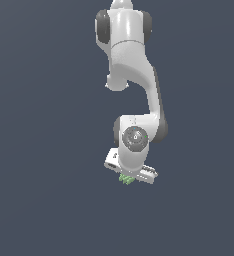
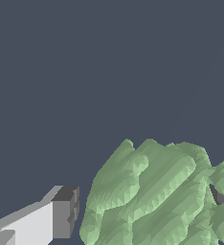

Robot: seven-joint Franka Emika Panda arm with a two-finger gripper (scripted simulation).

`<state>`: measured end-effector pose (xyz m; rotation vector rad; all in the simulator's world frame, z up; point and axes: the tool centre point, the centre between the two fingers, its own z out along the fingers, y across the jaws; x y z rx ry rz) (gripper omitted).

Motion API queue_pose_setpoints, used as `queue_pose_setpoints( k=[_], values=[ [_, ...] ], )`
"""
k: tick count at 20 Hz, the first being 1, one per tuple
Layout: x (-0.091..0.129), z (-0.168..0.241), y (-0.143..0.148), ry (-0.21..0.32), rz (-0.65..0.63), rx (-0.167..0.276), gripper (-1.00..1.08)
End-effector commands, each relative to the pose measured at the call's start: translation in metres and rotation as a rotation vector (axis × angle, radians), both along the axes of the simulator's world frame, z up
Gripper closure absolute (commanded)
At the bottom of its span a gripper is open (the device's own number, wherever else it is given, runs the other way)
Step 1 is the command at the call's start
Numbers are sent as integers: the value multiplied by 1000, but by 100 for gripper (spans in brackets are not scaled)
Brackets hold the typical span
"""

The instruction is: Pick up the object and move it to a goal position.

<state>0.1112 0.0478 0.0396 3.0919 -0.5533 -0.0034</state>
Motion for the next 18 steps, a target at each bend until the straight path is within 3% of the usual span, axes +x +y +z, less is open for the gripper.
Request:
queue_pose_setpoints(
  k=[1, 3, 4, 18],
  values=[
    [1, 0, 0, -2, 0, 0, -92],
    [2, 1, 0, -2, 0, 0, -92],
    [2, 1, 0, -2, 0, 0, 108],
    [1, 3, -1, -2, 0, 0, 108]
  ],
)
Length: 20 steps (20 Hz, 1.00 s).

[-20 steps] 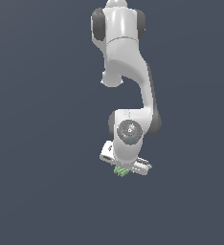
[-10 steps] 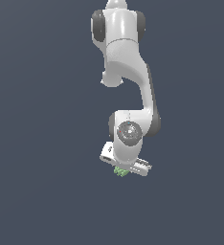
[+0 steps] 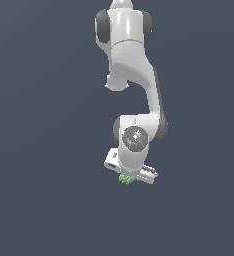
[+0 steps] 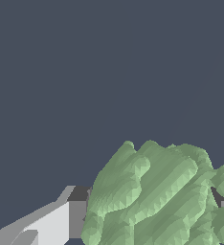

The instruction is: Pick up the object and move it to a goal position.

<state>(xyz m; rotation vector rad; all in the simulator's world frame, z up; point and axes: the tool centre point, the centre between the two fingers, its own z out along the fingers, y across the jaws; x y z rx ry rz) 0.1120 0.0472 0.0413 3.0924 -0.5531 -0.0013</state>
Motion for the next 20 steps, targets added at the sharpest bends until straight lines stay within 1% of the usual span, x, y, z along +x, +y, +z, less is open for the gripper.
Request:
queue_pose_setpoints(
  k=[1, 6, 11, 15, 20],
  values=[
    [-1, 3, -2, -1, 0, 0, 108],
    [-7, 16, -8, -1, 0, 0, 108],
    [-18, 39, -21, -1, 0, 0, 108],
    [-30, 65, -36, -1, -1, 1, 108],
    [-50, 108, -59, -1, -1, 1, 108]
  ],
)
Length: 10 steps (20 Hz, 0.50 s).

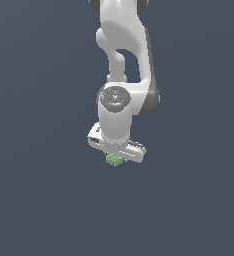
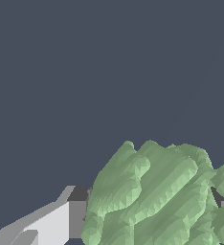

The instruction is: Pick up the object and move it to a goal position.

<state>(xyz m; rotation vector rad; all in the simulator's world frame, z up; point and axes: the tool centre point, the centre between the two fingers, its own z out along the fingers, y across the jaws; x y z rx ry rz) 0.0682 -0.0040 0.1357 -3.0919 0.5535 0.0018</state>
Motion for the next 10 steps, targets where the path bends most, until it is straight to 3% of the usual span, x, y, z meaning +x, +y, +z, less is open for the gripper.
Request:
queue_pose_setpoints(
  k=[1, 10],
  values=[
    [-10, 23, -12, -1, 0, 1, 108],
    [-50, 111, -60, -1, -1, 1, 108]
  ],
)
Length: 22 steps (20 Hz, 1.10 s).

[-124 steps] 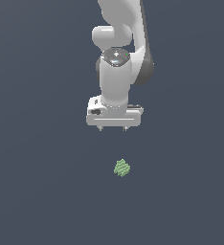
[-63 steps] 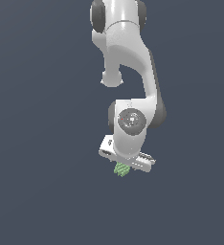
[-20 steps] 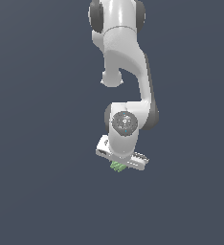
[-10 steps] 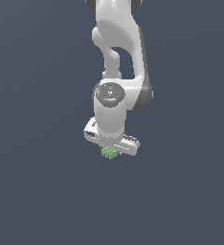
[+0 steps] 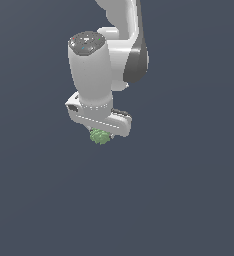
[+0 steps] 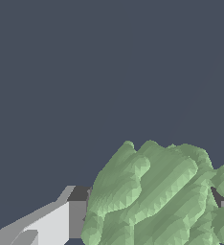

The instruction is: Pick up the object and move it to a goal position.

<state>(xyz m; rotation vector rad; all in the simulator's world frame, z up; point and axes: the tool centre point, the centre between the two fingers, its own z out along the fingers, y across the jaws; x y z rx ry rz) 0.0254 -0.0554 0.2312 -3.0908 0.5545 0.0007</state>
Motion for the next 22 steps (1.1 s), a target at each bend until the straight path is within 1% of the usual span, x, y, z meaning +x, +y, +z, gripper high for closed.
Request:
queue_pose_setpoints(
  k=[1, 13, 18, 22],
  values=[
    [-12, 26, -14, 0, 0, 1, 108],
    [-60, 141, -76, 0, 0, 1, 108],
    [-73, 175, -94, 0, 0, 0, 108],
    [-78, 191, -102, 0, 0, -1, 108]
  ],
)
